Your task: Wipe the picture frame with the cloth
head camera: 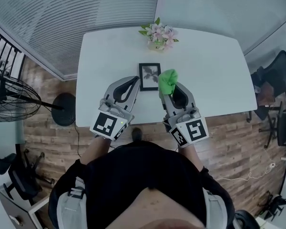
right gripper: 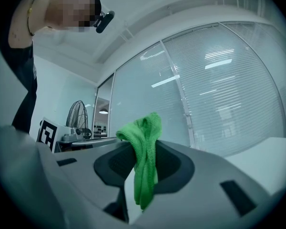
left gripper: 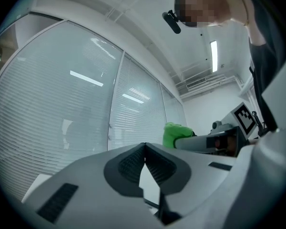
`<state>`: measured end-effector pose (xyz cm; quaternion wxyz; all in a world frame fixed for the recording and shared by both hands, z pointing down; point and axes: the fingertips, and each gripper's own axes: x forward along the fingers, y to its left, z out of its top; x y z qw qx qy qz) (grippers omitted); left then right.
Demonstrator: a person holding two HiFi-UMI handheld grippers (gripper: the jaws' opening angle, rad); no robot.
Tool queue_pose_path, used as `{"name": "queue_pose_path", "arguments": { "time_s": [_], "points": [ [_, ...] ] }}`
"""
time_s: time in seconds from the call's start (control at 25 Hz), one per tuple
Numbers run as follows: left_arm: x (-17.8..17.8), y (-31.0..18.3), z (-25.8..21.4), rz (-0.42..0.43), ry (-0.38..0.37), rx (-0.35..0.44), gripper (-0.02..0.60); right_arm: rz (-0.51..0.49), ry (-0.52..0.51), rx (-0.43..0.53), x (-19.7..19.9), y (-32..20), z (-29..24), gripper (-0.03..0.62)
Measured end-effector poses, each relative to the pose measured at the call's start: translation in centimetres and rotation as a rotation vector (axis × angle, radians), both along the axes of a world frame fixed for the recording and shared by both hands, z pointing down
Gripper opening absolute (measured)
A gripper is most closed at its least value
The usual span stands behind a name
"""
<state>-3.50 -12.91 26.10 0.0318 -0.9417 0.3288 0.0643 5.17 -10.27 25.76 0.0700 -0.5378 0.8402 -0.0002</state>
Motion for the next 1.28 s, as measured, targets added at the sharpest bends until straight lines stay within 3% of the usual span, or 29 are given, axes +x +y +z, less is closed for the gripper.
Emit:
{"name": "queue_pose_path", "arguments": {
  "time_s": [0.36, 0.52, 0.96, 1.28],
  "points": [
    [0.9, -2.0, 1.2, 0.009, -0.055, -0.042, 0.012, 0.012, -0.011, -0.019, 1.4, -2.3, 0.5, 0.1],
    [1.1, -2.9, 0.2, -0.027, -0.022, 0.001, 0.012, -0.022, -0.005, -0.004, 1.7, -3.3, -0.2, 0.1],
    [2.4, -3.5, 0.0, -0.076, -0.009, -0.001, 0.012, -0.102, 0.02, -0.007, 2.9, -4.8, -0.6, 0.1],
    [2.9, -4.2, 2.3, -0.062, -0.03, -0.061, 0.014, -0.147, 0.025, -0.027, 3.0, -5.6, 0.1, 0.1]
  ]
}}
